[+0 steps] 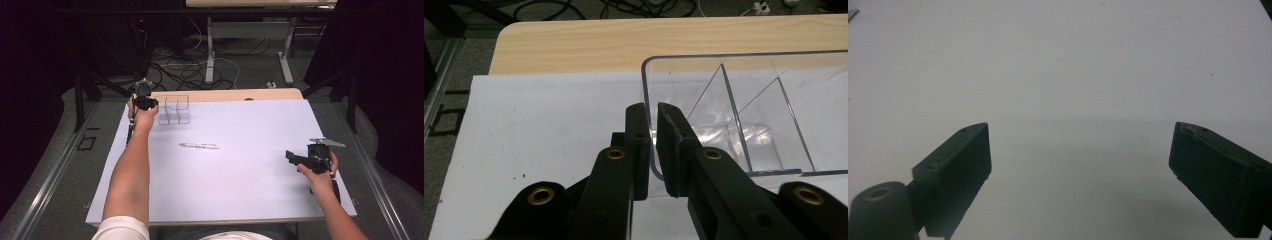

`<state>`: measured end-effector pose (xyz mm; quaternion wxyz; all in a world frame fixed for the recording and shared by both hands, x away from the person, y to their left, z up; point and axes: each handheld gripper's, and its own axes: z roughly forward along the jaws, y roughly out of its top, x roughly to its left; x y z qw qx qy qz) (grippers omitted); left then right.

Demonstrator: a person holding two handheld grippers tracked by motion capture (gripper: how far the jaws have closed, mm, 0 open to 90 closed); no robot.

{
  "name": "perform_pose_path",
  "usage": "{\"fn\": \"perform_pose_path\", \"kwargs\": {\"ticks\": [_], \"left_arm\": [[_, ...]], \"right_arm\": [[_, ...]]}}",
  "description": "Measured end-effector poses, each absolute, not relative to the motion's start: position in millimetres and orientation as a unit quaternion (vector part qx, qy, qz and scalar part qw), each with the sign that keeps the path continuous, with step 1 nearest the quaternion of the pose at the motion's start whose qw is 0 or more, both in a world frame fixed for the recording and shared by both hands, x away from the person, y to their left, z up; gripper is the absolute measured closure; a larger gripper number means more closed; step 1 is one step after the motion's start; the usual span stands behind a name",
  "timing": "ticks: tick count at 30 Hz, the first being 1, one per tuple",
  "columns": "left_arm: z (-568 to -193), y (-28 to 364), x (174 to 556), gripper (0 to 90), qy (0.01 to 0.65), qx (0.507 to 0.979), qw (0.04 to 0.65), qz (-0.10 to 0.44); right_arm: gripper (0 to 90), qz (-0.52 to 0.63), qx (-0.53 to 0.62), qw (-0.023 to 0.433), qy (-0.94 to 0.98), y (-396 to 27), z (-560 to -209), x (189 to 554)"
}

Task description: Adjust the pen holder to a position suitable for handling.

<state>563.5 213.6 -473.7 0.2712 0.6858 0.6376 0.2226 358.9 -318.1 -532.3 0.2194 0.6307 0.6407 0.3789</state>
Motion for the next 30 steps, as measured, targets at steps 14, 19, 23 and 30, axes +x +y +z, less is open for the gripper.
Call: {"fn": "perform_pose_path", "kwargs": {"ticks": [14,19,23,30], "left_arm": [[-472.1,212.6,559.6,88.7,0.641,0.685,0.262,0.226],[-471.4,213.0,558.4,88.8,0.647,0.681,0.264,0.22],[-471.6,213.1,557.8,88.9,0.652,0.676,0.267,0.218],[-469.5,212.8,555.9,88.9,0.669,0.663,0.265,0.207]], "right_arm": [[10.0,0.376,0.63,0.216,0.644,-316.4,-533.9,358.7],[10.3,0.376,0.627,0.216,0.648,-316.0,-534.9,359.2],[10.5,0.375,0.626,0.216,0.648,-316.0,-535.2,359.1],[10.8,0.375,0.626,0.214,0.649,-315.5,-535.5,359.4]]}}
